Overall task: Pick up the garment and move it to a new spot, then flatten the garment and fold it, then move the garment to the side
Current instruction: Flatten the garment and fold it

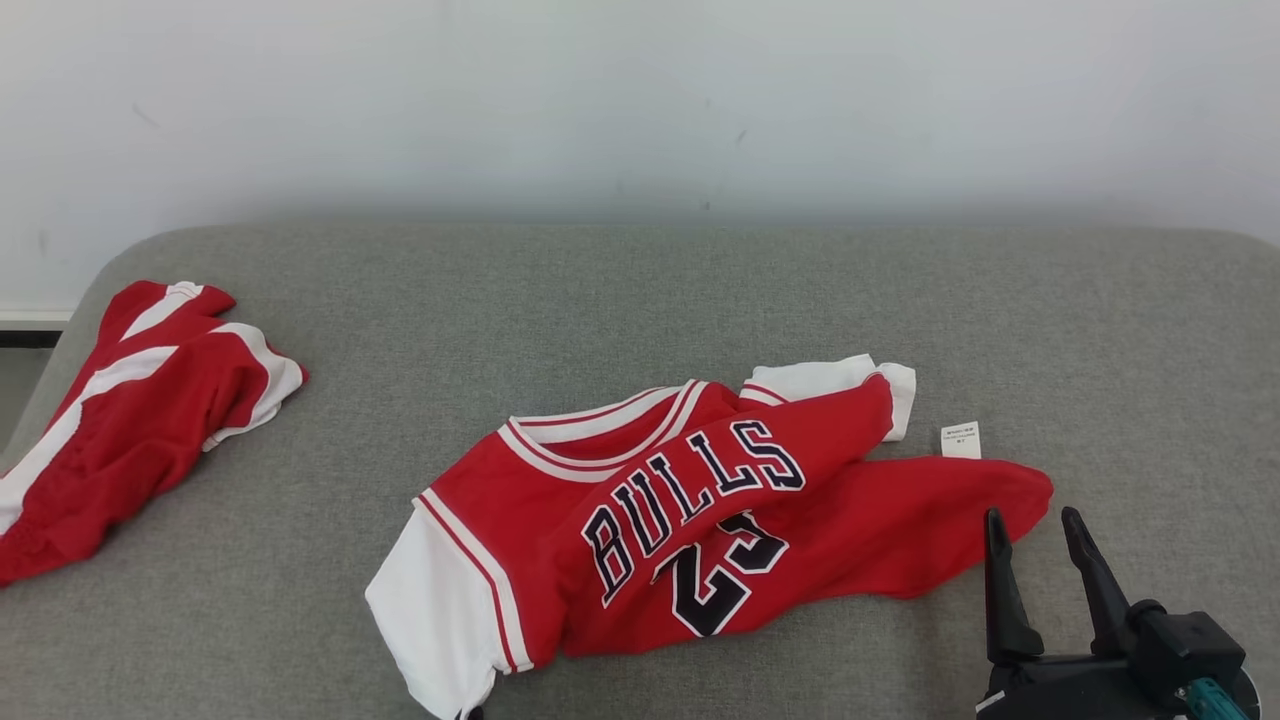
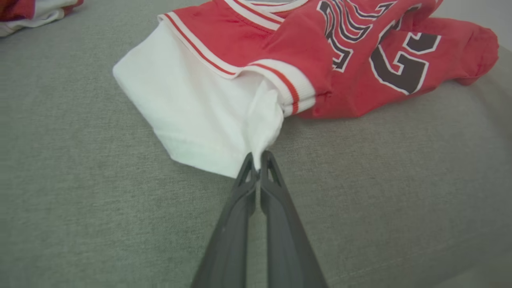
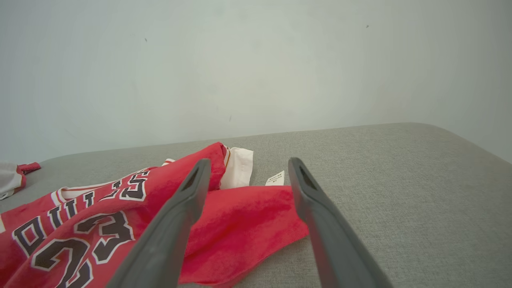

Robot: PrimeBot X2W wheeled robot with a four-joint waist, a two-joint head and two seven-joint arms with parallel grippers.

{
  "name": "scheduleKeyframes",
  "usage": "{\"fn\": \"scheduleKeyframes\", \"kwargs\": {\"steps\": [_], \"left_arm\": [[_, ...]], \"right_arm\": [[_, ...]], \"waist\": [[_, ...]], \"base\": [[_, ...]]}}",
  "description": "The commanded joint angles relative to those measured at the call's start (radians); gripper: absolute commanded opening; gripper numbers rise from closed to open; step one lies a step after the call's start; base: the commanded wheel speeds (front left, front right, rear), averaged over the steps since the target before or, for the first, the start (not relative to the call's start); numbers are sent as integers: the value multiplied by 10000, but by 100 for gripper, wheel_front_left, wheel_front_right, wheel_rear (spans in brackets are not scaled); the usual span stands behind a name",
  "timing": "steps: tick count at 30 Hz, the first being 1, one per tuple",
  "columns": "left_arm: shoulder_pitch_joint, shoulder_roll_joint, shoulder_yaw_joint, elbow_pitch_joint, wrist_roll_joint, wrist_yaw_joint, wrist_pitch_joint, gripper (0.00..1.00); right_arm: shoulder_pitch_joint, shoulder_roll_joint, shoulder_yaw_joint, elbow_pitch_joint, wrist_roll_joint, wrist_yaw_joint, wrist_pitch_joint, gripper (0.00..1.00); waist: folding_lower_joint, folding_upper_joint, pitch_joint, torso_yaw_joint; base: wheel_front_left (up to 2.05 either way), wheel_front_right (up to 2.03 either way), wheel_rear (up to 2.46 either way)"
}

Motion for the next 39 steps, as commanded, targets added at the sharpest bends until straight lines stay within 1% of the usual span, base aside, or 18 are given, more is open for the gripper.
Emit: {"fn": "scheduleKeyframes", "kwargs": {"steps": [1, 2, 3, 4, 7, 12, 14, 18, 21, 25, 29, 33, 39], "left_arm": [[-41, -25, 49, 11, -56, 4, -62, 0], [-117, -6, 129, -62, -40, 43, -121, 11], [-189, -23, 265, -187, -63, 80, -179, 97], [-219, -51, 390, -334, -83, 112, -251, 100], [-258, -109, 813, -838, -12, 233, -315, 100], [-225, -217, 2129, -2124, 440, 533, -319, 100], [-95, -242, 2596, -2475, 640, 571, -321, 100], [141, -293, 3447, -2925, 1081, 512, -323, 100], [305, -361, 3696, -3168, 1334, 518, -324, 100], [543, -443, 4072, -3290, 1629, 246, -325, 100], [558, -520, 4151, -3093, 1806, -123, -325, 100], [449, -737, 4244, -2972, 1965, -333, -325, 100], [265, -1062, 4279, -2745, 2207, -589, -326, 100]], "right_arm": [[81, -3, -11, 13, -57, -26, -9, 100], [91, -3, -13, 20, -56, -26, -7, 100], [100, -2, -10, 32, -53, -26, -7, 100], [114, -2, -12, 44, -47, -26, -7, 100], [133, -2, -35, 62, -35, -26, -7, 100], [146, -2, -184, 41, -57, -26, -7, 100], [170, -3, -224, 40, -66, -26, -7, 100], [239, -2, -354, 64, -81, -26, -7, 100], [277, -3, -449, 74, -100, -26, -7, 100], [322, -2, -621, 121, -142, -26, -7, 100], [348, -2, -727, 190, -149, -26, -9, 100], [85, -51, -707, 416, 17, -26, -9, 100], [-615, -681, -458, 1254, 100, -26, -9, 100]], "waist": [[1, 0, -94, 70], [1, 0, -123, 89], [1, 0, -152, 106], [1, 0, -182, 121], [1, 0, -245, 134], [1, 0, -282, 51], [1, 0, -288, -22], [1, 0, -282, -164], [1, 0, -273, -218], [1, 0, -237, -283], [1, 0, -211, -299], [1, 0, -200, -297], [1, 0, -145, -184]], "base": [[0, 0, 0], [0, 0, 0], [0, 0, 0], [0, 0, 0], [0, 0, 0], [0, 0, 0], [0, 0, 0], [0, 0, 0], [0, 0, 0], [0, 0, 0], [0, 0, 0], [0, 0, 0], [0, 0, 0]]}}
